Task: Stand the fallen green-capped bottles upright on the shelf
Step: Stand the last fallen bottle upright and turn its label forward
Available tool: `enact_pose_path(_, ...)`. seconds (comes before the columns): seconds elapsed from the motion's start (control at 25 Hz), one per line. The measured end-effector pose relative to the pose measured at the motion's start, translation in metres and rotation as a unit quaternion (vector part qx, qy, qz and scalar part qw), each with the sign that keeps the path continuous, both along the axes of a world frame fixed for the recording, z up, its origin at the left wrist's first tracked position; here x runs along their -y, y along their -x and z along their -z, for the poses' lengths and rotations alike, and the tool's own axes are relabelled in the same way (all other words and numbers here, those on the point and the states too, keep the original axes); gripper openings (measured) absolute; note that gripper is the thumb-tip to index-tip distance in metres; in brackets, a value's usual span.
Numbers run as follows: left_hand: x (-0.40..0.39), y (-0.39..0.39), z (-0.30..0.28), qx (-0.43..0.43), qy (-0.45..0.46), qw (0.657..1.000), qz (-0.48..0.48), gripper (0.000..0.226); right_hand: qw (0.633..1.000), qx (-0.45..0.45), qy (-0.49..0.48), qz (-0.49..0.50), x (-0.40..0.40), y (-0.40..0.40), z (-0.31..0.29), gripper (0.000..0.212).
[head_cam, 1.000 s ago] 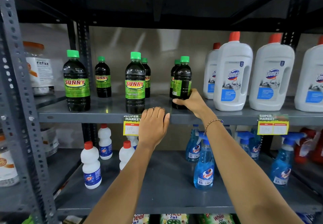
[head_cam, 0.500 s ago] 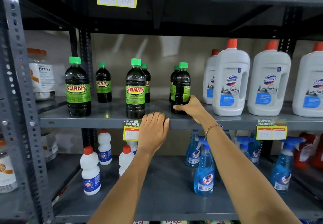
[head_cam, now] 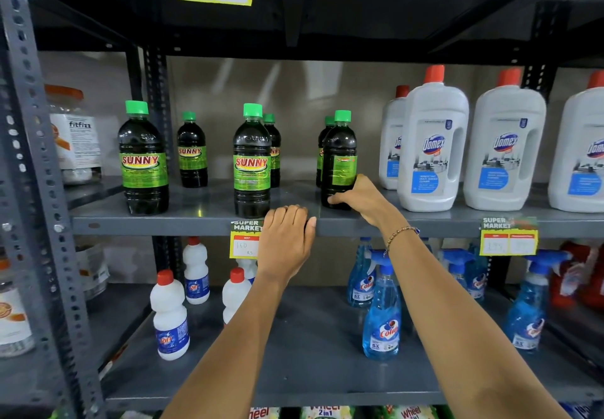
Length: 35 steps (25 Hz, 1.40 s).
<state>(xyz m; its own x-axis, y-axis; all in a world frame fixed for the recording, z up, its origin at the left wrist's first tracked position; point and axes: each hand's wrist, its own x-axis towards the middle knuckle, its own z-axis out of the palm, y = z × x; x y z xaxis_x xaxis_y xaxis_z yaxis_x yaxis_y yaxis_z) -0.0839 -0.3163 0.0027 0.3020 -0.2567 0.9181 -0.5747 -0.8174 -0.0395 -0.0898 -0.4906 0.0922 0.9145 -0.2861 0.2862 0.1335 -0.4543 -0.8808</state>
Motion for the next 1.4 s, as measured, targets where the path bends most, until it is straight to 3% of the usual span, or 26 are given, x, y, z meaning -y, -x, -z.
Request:
enact_pose_path(0.12,0.0,0.0,-0.001,0.002,-0.002,1.0,-0.002,0.034,0.998,0.022,0.036,0.038,-0.001,-0.004,0.005,0.107)
enact_pose_path(0.28,0.0,0.001,-0.001,0.004,-0.003,1.0,-0.004,0.034,1.0,0.001,-0.012,-0.004,0.0,-0.004,0.001,0.081)
enact_pose_path(0.44,0.0,0.0,-0.001,0.007,-0.001,1.0,-0.006,0.034,1.0,0.025,0.003,0.009,0.001,-0.006,0.005,0.085)
enact_pose_path(0.56,0.0,0.0,-0.001,0.007,-0.004,1.0,-0.008,0.034,0.999,0.008,-0.031,-0.017,0.002,-0.005,0.001,0.071)
enact_pose_path(0.8,-0.001,0.0,0.0,0.004,-0.002,1.0,-0.007,0.035,1.0,0.008,0.016,-0.01,0.004,-0.006,0.007,0.084)
enact_pose_path(1.0,-0.001,0.001,-0.001,-0.001,-0.002,1.0,-0.002,0.035,0.997,-0.001,-0.027,-0.073,0.01,-0.005,0.003,0.066)
enact_pose_path(1.16,0.0,0.001,-0.001,0.0,0.001,1.0,-0.001,0.035,0.998,0.024,-0.008,-0.054,0.005,-0.001,0.006,0.082)
enact_pose_path(1.32,0.0,0.001,-0.001,-0.011,0.002,1.0,0.001,0.036,0.996,0.013,-0.024,-0.086,0.003,0.007,0.0,0.048)
enact_pose_path(1.4,0.0,0.001,0.0,-0.01,0.001,1.0,0.0,0.036,0.996,0.009,-0.033,-0.08,0.004,0.009,-0.001,0.049)
